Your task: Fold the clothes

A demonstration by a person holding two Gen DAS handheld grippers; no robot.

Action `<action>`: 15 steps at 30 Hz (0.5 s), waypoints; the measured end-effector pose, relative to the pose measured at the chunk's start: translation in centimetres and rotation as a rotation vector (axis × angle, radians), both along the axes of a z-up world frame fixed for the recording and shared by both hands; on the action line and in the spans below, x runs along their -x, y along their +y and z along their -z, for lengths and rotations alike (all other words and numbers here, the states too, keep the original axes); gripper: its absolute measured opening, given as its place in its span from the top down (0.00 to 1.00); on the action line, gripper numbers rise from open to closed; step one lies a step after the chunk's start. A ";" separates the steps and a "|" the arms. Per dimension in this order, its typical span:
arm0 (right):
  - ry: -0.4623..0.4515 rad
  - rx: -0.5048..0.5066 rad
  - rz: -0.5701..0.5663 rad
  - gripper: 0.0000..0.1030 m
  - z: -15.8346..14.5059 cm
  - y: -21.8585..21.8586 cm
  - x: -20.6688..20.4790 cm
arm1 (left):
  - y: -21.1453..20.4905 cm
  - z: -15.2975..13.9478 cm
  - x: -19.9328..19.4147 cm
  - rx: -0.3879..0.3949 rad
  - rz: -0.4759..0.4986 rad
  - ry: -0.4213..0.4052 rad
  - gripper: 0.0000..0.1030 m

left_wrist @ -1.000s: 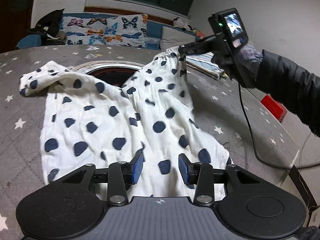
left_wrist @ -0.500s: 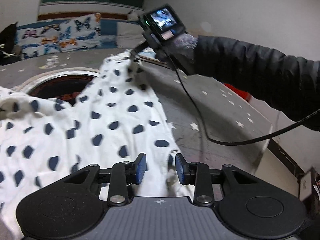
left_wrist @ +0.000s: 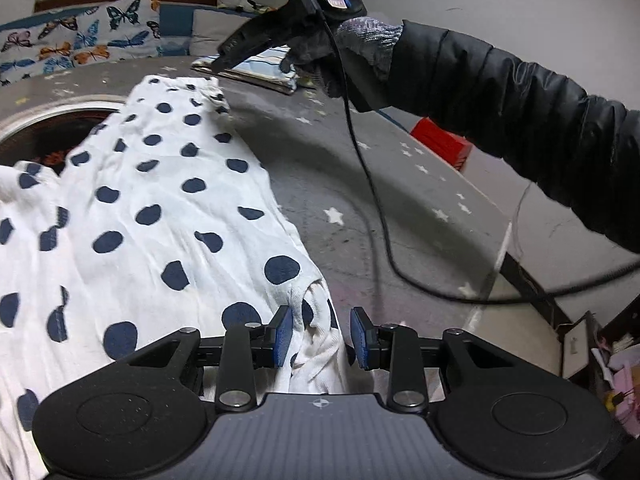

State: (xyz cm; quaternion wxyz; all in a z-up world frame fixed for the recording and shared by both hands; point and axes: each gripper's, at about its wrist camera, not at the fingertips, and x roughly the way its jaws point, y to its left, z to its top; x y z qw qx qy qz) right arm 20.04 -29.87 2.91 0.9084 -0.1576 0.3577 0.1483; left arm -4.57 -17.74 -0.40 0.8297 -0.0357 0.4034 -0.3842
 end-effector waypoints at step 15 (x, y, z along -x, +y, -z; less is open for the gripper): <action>0.066 -0.073 0.055 0.81 3.8 0.8 -2.3 | 5.1 -3.6 -0.2 -0.016 -0.135 -0.072 0.64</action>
